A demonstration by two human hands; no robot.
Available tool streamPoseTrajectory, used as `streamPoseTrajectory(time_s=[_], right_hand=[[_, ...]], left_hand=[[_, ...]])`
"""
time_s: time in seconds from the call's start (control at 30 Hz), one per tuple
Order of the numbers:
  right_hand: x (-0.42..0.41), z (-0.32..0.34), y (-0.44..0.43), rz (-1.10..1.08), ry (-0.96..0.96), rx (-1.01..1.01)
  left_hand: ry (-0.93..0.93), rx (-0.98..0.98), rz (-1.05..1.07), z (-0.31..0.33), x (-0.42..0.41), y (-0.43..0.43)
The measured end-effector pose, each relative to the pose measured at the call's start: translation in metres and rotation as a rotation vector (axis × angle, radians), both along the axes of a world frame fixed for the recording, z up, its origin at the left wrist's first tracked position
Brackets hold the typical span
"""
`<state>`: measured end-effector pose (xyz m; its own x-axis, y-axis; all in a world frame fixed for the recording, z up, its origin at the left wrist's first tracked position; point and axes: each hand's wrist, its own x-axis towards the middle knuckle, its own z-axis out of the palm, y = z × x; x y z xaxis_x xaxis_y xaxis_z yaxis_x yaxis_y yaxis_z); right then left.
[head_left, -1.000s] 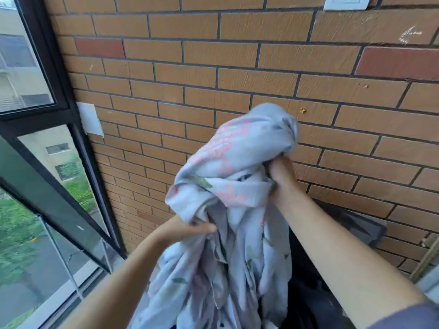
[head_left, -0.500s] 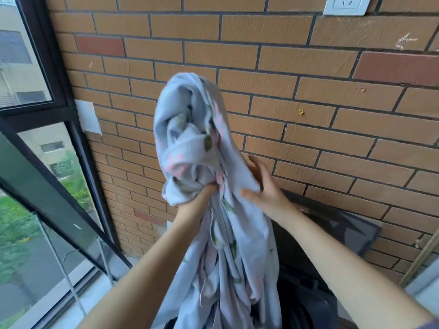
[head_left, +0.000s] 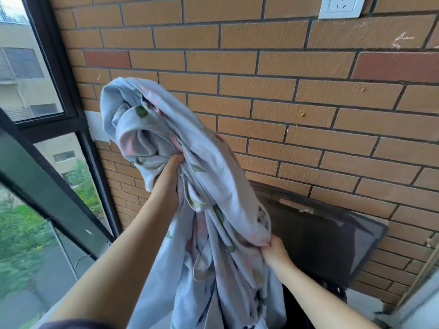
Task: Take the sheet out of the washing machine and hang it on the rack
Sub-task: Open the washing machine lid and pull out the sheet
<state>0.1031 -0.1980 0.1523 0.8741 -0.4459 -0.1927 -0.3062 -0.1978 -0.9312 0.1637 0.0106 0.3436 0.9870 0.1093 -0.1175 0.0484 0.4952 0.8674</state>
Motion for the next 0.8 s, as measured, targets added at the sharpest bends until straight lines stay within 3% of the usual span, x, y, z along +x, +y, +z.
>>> streamPoseTrajectory(time_s=[0.1, 0.23, 0.37, 0.47, 0.6, 0.7, 0.8], right_hand=[[0.005, 0.049, -0.003, -0.164, -0.129, 0.292], [0.008, 0.11, -0.001, -0.157, -0.24, 0.352], [0.01, 0.169, 0.002, -0.224, -0.383, 0.449], [0.02, 0.197, 0.018, -0.188, -0.458, 0.448], [0.028, 0.189, 0.035, -0.125, -0.43, 0.376], [0.026, 0.174, 0.039, -0.036, -0.409, 0.645], [0.023, 0.164, 0.052, 0.206, -0.432, 0.8]], left_hand=[[-0.002, 0.024, -0.042, -0.021, 0.009, 0.01], [0.036, 0.195, -0.104, -0.054, 0.019, 0.012], [-0.183, 0.644, -0.016, -0.075, 0.017, 0.014], [-0.383, 0.909, -0.13, -0.084, 0.007, 0.008], [-0.396, 0.814, -0.432, -0.079, -0.011, -0.007], [-0.307, 0.698, -0.556, -0.076, -0.02, -0.013], [-0.298, 0.6, -0.531, -0.076, -0.03, -0.03]])
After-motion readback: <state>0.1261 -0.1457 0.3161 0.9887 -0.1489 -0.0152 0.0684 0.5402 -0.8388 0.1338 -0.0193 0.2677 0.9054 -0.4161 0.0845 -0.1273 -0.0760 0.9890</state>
